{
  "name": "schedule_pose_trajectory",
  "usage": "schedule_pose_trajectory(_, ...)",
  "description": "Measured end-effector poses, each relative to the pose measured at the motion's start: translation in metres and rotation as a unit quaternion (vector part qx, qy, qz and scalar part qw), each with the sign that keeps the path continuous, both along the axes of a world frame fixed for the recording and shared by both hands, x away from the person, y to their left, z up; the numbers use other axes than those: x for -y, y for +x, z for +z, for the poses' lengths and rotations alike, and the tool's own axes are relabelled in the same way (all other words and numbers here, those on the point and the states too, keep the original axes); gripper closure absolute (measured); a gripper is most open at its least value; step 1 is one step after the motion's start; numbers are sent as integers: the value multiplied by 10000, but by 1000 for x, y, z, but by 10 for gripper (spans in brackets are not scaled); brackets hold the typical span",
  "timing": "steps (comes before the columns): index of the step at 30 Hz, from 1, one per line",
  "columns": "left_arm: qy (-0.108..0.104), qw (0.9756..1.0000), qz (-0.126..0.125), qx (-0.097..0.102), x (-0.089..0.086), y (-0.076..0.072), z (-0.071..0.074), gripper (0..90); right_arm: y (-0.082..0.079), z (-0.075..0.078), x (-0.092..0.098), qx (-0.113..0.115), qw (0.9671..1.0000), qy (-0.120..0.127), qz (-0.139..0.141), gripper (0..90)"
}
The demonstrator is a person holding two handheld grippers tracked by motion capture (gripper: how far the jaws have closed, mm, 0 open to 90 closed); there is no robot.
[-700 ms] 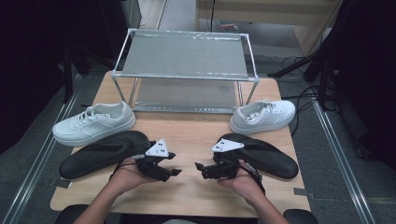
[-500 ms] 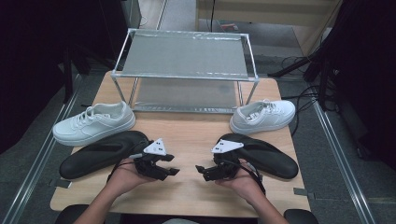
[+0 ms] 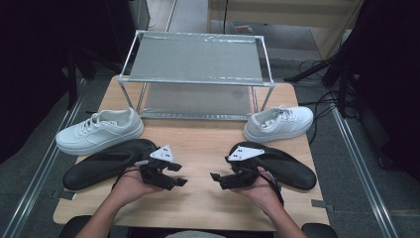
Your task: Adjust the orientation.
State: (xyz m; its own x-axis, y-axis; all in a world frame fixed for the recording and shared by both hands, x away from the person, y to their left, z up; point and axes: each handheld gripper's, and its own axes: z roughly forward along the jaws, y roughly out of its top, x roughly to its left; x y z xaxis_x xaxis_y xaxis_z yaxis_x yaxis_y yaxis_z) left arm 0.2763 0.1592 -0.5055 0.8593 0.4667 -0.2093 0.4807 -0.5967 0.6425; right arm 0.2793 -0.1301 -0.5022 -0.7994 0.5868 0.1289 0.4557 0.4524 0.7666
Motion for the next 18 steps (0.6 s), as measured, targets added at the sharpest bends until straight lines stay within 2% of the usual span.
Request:
schedule_pose_trajectory(1, 20, 10000, -42, -22, 0, 0, 0, 415, 2, 0, 0, -14, 10000, 12, 45, 327)
schedule_pose_trajectory(5, 107, 9998, -168, 101, 1, -1, 1, 422, 5, -3, -1, -60, 9999, -117, 10, 398)
schedule_pose_trajectory(7, 14, 9998, -173, -70, 0, 0, 1, 423, 4, -4, -4, -48, 9998, -202, 50, 415)
schedule_pose_trajectory(11, -13, 9998, -103, -171, -4, 1, 3, 385, 5, -5, -8, -403, 9988, 108, 263, 425)
schedule_pose_trajectory(14, -192, 9997, -41, -157, -7, 1, 6, 378, 5, -4, -10, -326, 9987, -3, 389, 426)
schedule_pose_trajectory(18, -200, 9997, 22, -110, -12, -2, 10, 358, 4, 2, -5, -325, 9984, 181, 421, 445)
